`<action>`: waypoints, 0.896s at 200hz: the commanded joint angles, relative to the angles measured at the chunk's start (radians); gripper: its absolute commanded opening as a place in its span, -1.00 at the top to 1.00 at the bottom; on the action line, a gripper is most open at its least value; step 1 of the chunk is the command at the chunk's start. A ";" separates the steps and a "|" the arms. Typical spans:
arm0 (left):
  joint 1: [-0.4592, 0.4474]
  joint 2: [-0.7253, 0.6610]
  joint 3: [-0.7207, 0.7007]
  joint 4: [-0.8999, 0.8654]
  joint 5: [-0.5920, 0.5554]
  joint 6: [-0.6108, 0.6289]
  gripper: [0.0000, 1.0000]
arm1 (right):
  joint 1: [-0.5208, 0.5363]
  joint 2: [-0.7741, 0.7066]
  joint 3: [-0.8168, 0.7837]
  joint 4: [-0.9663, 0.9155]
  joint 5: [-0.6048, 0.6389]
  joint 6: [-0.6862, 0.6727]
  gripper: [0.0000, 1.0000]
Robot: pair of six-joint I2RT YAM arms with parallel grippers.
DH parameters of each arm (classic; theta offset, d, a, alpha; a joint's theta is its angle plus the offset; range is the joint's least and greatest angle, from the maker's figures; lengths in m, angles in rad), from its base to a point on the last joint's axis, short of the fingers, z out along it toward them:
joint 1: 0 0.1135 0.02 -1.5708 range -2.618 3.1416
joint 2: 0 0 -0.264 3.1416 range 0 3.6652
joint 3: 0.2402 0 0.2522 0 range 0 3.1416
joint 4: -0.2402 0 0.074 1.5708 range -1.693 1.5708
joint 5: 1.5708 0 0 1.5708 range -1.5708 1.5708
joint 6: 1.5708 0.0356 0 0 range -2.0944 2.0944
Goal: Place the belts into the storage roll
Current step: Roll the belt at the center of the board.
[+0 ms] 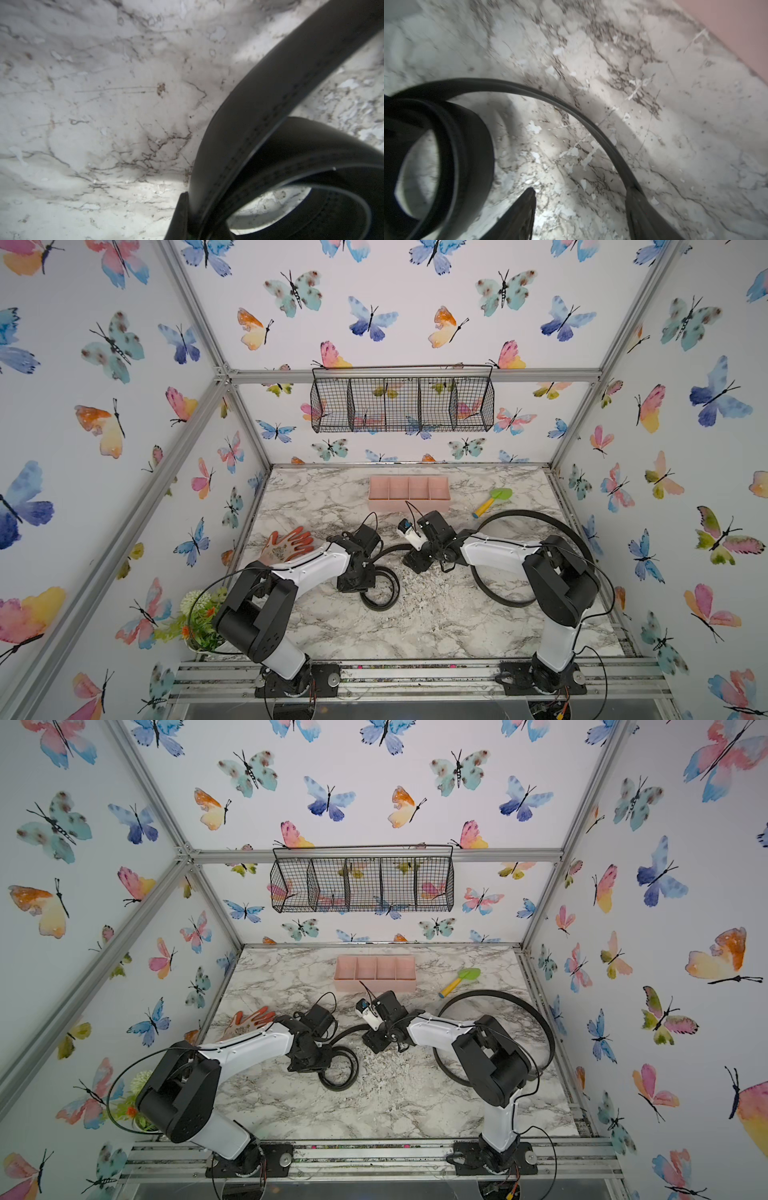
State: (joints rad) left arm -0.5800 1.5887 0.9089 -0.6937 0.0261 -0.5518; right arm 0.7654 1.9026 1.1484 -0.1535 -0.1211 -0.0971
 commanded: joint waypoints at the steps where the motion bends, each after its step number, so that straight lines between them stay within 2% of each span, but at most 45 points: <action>1: -0.006 0.040 0.019 -0.029 -0.023 0.049 0.85 | -0.002 0.051 0.061 -0.029 0.079 -0.031 -0.34; 52: -0.012 0.091 0.048 -0.050 -0.047 0.086 0.82 | -0.001 0.062 0.102 -0.047 0.099 -0.075 -0.37; 65: -0.012 0.096 0.051 -0.054 -0.040 0.091 0.81 | 0.000 0.021 0.094 -0.075 0.083 -0.089 -0.41; 80: -0.010 0.103 0.060 -0.056 -0.037 0.097 0.81 | 0.000 -0.062 0.044 -0.077 0.067 -0.095 -0.63; 112: -0.013 0.117 0.063 -0.063 -0.040 0.119 0.81 | 0.000 -0.184 -0.061 0.005 0.072 -0.143 -0.71; 152: -0.023 0.112 0.053 -0.059 -0.036 0.133 0.81 | 0.000 -0.042 0.057 -0.039 0.022 -0.252 -0.75; 179: -0.026 0.102 0.050 -0.062 -0.037 0.142 0.81 | 0.000 0.060 0.135 -0.041 0.026 -0.320 -0.86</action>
State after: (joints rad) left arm -0.5964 1.6672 0.9833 -0.7654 0.0010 -0.4381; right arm 0.7658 1.8912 1.2285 -0.1707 -0.0834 -0.3290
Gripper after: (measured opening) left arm 0.123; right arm 0.925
